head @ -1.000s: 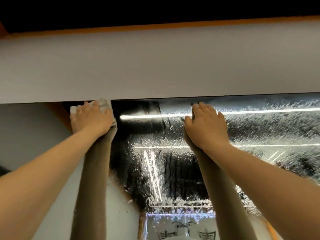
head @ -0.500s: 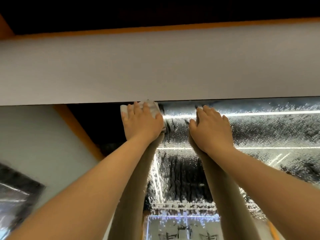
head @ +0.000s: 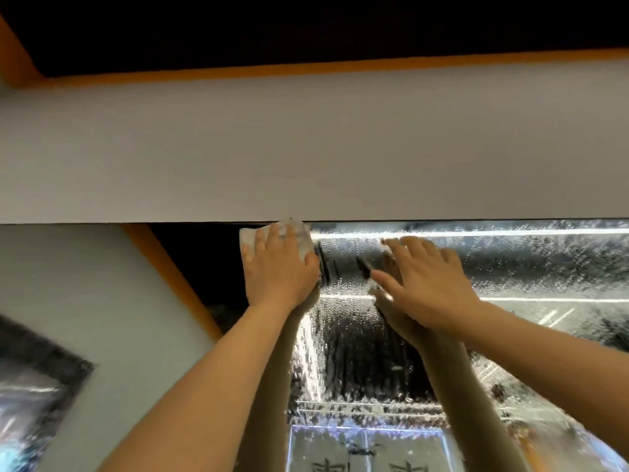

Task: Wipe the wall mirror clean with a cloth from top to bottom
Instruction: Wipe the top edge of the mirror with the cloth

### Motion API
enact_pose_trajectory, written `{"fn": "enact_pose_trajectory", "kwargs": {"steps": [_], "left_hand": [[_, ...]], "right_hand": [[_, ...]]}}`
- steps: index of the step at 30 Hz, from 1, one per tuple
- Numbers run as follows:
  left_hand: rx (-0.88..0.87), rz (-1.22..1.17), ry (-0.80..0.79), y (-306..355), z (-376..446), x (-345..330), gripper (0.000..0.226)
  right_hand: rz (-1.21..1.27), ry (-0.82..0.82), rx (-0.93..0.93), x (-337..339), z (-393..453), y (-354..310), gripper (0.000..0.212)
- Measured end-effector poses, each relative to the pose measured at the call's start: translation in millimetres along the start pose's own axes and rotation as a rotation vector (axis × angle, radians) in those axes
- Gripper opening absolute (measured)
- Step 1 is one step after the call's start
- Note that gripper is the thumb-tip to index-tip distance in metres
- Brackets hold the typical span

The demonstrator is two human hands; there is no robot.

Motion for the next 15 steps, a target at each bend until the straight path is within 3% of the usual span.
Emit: {"fn": "enact_pose_trajectory", "kwargs": {"steps": [9,15], "left_hand": [[0.006,0.034,-0.019,0.9,-2.4,0.7,0.060],[0.016,0.074,-0.031,0.5,0.0,-1.3,0.057]], "right_hand": [[-0.035,0.042,-0.206,10.5,7.1,94.0,0.071],[-0.005,0.063,-0.218,1.8,-0.1,109.1,0.071]]}}
Point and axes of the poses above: each hand's wrist, its own z-axis towards the middle knuckle, its own x-axis out of the back of the hand, y = z × x, the point moved 5 cm from there along z, towards the middle knuckle, and after that the axes turned 12 degrees about y, right-handed, at the moved point
